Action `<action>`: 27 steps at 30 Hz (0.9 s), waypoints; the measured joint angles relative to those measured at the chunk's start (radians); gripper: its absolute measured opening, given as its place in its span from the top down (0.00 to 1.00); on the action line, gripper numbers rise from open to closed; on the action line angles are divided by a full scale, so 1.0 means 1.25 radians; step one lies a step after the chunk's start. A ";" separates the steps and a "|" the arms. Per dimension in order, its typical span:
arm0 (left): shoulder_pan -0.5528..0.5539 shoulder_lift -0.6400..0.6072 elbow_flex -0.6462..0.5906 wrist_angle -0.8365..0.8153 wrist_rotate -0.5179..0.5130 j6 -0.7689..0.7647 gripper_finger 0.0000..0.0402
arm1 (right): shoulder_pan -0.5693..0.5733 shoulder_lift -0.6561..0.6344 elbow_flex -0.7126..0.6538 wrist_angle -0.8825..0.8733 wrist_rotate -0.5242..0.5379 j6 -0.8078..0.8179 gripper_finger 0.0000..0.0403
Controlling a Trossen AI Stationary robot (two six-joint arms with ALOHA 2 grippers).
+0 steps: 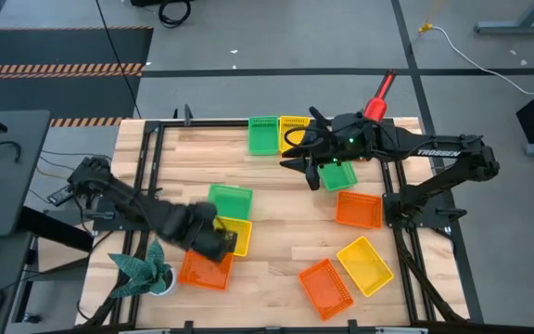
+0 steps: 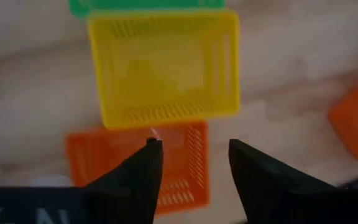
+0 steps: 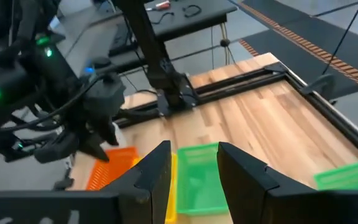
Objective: Stack baskets by color
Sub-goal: Move the orange bin to the top center of the table
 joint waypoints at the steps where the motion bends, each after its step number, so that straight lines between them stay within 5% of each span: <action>1: -0.014 0.008 0.000 0.023 -0.002 -0.018 0.50 | 0.012 0.000 0.000 0.003 0.010 0.009 0.67; 10: -0.077 0.138 0.000 0.194 0.020 -0.067 0.38 | 0.162 0.000 0.000 0.007 0.134 0.070 0.71; 18: -0.076 0.229 0.000 0.219 0.055 -0.108 0.45 | 0.271 0.000 0.000 0.009 0.229 0.096 0.73; 27: -0.068 0.311 0.000 0.224 0.057 -0.157 0.54 | 0.305 0.000 0.000 0.008 0.240 0.082 0.73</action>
